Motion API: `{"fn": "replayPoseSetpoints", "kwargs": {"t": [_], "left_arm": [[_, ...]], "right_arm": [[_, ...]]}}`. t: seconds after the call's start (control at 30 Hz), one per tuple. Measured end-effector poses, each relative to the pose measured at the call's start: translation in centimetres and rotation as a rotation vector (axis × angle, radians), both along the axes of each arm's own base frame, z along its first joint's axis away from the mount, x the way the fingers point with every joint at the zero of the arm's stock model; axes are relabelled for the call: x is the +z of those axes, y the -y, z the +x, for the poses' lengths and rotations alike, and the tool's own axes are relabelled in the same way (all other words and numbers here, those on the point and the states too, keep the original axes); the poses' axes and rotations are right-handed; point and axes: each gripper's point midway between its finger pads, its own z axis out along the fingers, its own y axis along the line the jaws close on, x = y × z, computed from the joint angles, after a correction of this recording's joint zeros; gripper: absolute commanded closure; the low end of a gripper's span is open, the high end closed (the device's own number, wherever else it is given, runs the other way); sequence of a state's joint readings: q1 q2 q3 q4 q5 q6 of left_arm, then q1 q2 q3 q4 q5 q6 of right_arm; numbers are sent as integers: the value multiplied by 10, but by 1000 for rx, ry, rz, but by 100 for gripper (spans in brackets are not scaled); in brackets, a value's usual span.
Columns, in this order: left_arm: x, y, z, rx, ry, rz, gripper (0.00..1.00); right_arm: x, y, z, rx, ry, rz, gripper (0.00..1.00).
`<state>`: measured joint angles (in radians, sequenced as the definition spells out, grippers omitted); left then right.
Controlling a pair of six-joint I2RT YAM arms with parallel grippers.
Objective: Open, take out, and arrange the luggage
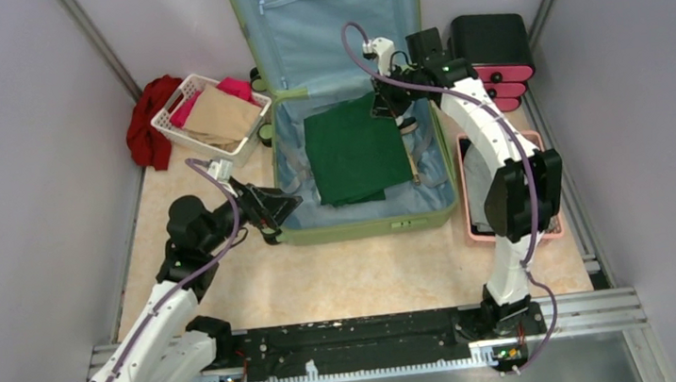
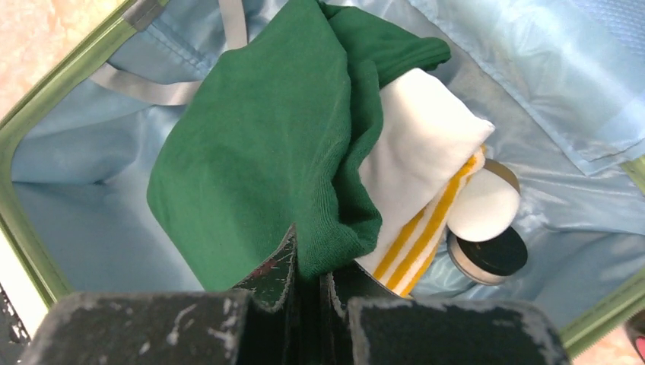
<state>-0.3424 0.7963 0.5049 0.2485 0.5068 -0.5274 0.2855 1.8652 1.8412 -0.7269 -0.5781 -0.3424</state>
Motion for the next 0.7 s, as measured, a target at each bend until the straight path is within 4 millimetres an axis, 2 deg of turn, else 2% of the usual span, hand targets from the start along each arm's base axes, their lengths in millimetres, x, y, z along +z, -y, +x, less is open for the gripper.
{"fn": "replayPoseSetpoints", "kwargs": {"t": [0.2,0.37,0.43,0.57,0.7], "left_arm": [[-1,1,3,2,-3,1,5],[-14,5,28,32,-65,31,3],[-20,8,44,44,-98,49,1],[-30,20,79,43,-149,87,1],[-54,30,110,44,-222,128,1]], "right_arm": [[12,2,0,-18,23,8,100],[10,-6,8,-14,-4,67,100],[0,-11,17,-11,-30,88,100],[-39,-20,31,-13,-124,115,100],[-77,-26,37,-26,-228,133,100]]}}
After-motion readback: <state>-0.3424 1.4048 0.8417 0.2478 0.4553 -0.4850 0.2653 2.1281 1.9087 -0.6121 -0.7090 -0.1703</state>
